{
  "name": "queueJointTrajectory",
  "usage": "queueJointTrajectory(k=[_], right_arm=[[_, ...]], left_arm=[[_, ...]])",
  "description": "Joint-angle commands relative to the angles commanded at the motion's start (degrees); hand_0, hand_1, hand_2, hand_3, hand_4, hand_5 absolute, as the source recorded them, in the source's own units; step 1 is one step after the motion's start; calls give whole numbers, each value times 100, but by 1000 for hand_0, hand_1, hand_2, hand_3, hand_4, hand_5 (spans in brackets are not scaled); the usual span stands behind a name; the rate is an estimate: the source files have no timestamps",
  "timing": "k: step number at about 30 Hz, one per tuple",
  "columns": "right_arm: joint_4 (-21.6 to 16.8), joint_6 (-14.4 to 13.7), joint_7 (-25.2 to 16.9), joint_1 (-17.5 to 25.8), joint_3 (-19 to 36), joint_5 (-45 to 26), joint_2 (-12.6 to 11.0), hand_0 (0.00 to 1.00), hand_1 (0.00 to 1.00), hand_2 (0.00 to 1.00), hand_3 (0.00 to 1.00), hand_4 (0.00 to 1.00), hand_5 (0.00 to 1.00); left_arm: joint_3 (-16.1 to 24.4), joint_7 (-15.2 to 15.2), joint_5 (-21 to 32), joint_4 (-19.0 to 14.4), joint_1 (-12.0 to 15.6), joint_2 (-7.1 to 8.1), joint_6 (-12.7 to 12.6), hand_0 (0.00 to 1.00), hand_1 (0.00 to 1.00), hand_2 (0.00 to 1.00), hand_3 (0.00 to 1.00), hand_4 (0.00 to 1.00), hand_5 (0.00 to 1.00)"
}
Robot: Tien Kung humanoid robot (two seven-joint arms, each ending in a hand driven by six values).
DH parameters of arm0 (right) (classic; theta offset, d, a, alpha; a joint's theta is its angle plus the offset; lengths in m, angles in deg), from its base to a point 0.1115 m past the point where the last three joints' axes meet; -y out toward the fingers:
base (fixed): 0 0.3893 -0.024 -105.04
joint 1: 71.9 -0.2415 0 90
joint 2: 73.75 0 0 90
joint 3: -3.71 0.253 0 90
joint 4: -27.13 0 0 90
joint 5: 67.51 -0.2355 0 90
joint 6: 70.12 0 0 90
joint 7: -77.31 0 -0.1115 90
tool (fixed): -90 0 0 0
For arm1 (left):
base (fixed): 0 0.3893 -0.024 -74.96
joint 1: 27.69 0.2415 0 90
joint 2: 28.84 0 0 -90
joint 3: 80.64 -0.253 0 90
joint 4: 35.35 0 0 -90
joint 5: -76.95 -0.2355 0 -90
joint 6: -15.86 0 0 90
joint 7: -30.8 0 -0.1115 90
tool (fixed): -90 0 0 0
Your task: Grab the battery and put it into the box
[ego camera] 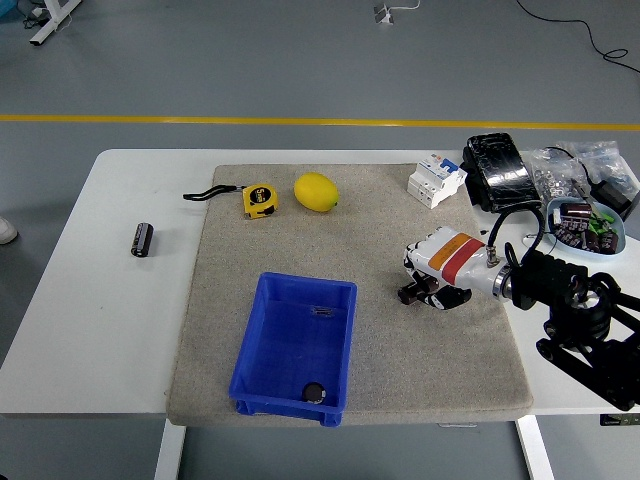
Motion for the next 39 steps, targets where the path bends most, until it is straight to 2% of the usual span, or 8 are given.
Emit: queueJointTrajectory(k=[5, 14, 15, 21, 22, 33, 34, 39], right_arm=[[166, -74, -45, 9, -94, -56, 33, 2, 135, 654, 232, 703, 62], [237, -185, -84, 85, -249, -138, 136, 2, 137, 635, 229, 697, 50], [232, -196, -88, 88, -265, -142, 142, 2, 139, 603, 227, 692, 45], [330, -414, -93, 85, -361, -193, 195, 2, 139, 603, 227, 692, 45], [383, -446, -96, 78, -371, -221, 209, 2, 130, 492, 220, 662, 23], [539, -542, -113, 54, -340, -281, 201, 2, 130, 483, 216, 647, 17], [545, -545, -117, 58, -345, -286, 200, 2, 116, 446, 214, 649, 10], [551, -570, -130, 78, -358, -306, 192, 2, 116, 446, 214, 649, 10]], left_arm=[[-28, 16, 25, -4, -23, -10, 4, 670, 675, 693, 631, 650, 673], [-42, 22, 29, -9, -24, -28, -1, 670, 674, 693, 630, 650, 673], [-46, 24, 29, -11, -28, -28, 1, 670, 674, 692, 630, 650, 673], [-59, 34, 41, -14, -41, -31, 7, 670, 674, 692, 630, 650, 673], [-62, 34, 41, -16, -41, -33, 7, 670, 672, 691, 630, 650, 673], [-86, 37, 58, -21, -43, -31, 8, 670, 672, 692, 630, 648, 673], [-85, 37, 57, -20, -44, -31, 9, 670, 672, 690, 630, 647, 674], [-96, 43, 69, -21, -53, -32, 12, 670, 672, 690, 630, 647, 674]])
